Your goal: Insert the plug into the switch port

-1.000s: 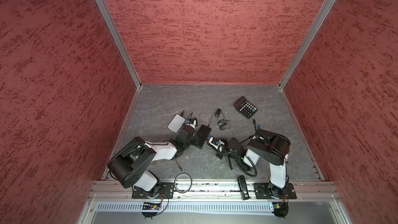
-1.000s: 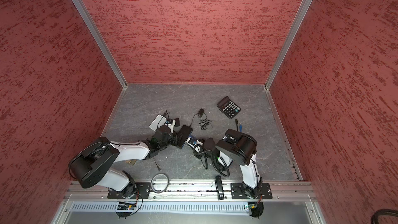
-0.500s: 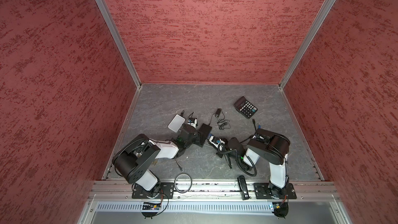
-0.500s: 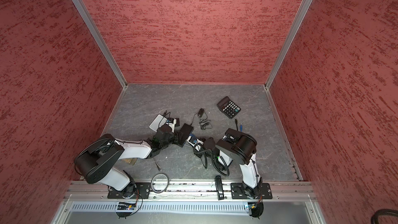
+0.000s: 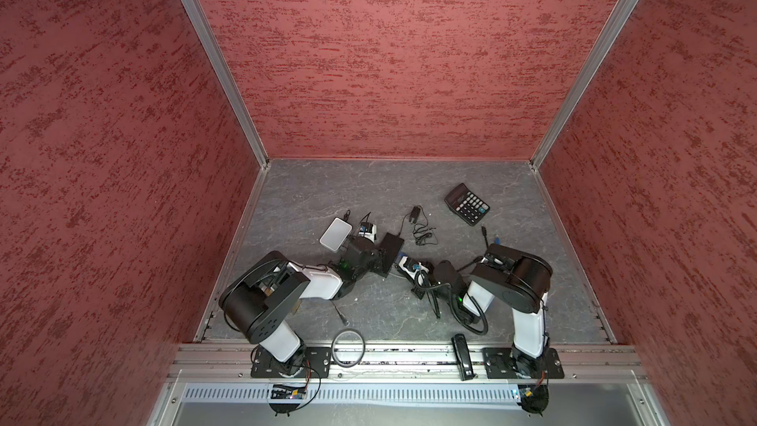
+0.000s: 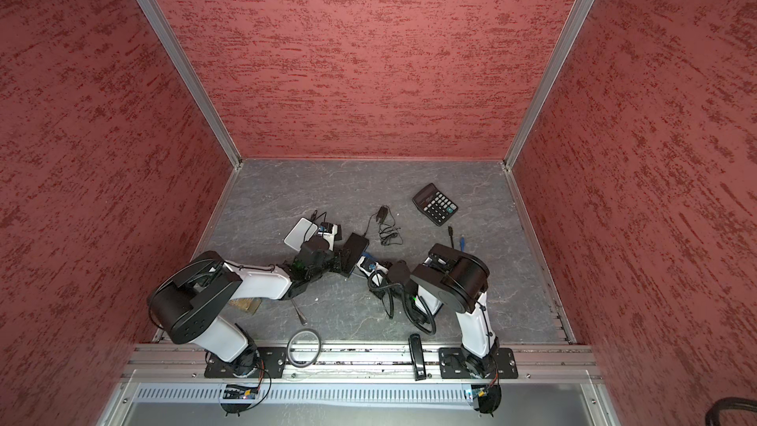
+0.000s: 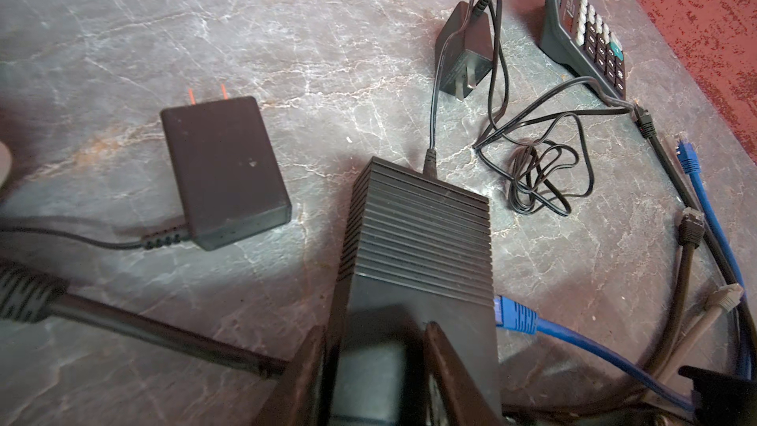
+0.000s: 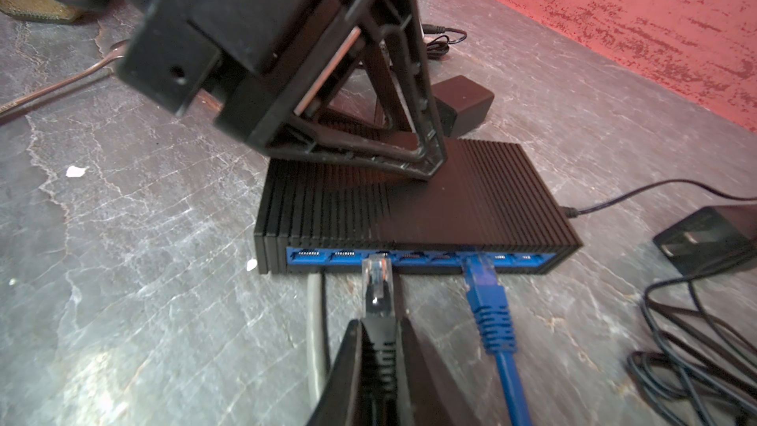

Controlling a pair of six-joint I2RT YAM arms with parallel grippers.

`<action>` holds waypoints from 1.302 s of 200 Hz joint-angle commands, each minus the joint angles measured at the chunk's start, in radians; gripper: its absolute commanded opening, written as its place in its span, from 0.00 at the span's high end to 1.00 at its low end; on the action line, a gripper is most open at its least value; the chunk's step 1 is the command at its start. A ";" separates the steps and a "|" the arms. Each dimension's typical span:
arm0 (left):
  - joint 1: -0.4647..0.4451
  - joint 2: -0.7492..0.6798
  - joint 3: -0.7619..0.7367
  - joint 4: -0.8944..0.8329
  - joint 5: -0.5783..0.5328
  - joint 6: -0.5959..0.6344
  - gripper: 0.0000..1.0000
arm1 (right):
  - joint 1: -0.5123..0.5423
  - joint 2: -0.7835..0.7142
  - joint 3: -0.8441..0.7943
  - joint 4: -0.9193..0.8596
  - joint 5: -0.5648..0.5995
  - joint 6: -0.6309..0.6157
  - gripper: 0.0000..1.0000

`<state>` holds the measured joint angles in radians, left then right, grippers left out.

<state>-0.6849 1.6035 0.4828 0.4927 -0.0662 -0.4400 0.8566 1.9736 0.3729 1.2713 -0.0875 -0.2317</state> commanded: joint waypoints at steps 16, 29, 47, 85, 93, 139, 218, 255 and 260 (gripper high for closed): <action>-0.091 0.055 0.006 -0.082 0.282 -0.016 0.61 | 0.054 -0.040 0.090 0.060 -0.074 0.003 1.00; -0.091 0.055 0.004 -0.083 0.275 -0.019 0.61 | 0.059 -0.039 0.089 0.062 -0.072 0.007 1.00; -0.091 0.056 0.006 -0.088 0.269 -0.020 0.61 | 0.067 -0.047 0.081 0.064 -0.066 0.006 1.00; -0.087 0.061 0.017 -0.102 0.265 -0.012 0.61 | 0.075 -0.073 0.044 0.070 -0.039 0.018 1.00; -0.086 0.061 0.017 -0.101 0.265 -0.013 0.61 | 0.075 -0.075 0.037 0.075 -0.026 0.027 1.00; -0.079 0.049 0.007 -0.104 0.264 -0.010 0.61 | 0.076 -0.096 -0.008 0.085 -0.011 0.038 1.00; -0.073 0.050 0.007 -0.109 0.253 -0.008 0.61 | 0.096 -0.149 -0.082 0.051 -0.009 0.047 1.00; -0.074 0.055 0.008 -0.112 0.258 -0.003 0.61 | 0.097 -0.096 -0.090 0.143 0.104 0.054 1.00; -0.074 0.055 0.007 -0.109 0.260 -0.003 0.61 | 0.095 -0.084 -0.086 0.157 0.115 0.054 1.00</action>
<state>-0.7067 1.6157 0.4992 0.4839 0.0364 -0.4366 0.9226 1.8591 0.2634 1.2373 0.0124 -0.1982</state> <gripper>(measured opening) 0.394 0.134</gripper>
